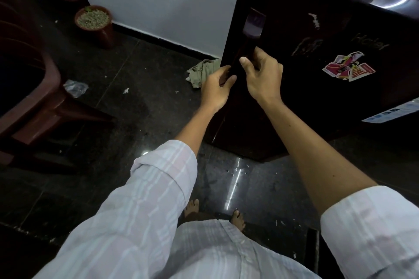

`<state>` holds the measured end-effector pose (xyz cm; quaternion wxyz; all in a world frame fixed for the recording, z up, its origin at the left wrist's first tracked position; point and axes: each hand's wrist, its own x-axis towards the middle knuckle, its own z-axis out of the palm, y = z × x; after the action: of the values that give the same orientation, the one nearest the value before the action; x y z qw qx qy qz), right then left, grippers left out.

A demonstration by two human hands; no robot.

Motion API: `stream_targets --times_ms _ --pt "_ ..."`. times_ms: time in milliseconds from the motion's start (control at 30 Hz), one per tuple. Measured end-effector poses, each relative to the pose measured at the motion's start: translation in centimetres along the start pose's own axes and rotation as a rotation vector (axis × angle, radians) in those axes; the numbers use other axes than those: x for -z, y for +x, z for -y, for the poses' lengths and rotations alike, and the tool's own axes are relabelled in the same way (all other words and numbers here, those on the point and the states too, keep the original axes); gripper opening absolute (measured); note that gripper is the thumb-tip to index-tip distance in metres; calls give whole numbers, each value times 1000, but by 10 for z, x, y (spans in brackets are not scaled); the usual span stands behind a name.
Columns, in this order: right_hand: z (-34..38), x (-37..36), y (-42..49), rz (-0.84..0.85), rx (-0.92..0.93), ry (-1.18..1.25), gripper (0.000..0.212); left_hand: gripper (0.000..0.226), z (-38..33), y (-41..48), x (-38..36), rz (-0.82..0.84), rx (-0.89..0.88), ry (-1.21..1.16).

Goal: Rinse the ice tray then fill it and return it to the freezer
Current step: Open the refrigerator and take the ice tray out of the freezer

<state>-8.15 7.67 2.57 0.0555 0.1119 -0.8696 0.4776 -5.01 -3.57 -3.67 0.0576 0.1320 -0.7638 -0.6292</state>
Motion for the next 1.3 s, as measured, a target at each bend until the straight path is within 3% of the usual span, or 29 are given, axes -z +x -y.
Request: stream_targets --times_ms 433,1100,1300 --pt "6 10 -81 -42 24 52 27 41 24 -73 -4 -109 -79 -46" --pt "-12 86 -275 -153 -95 148 27 36 33 -267 -49 -68 -24 -119" --pt "-28 123 -327 -183 -151 180 31 35 28 -316 -76 -16 -101 -64"
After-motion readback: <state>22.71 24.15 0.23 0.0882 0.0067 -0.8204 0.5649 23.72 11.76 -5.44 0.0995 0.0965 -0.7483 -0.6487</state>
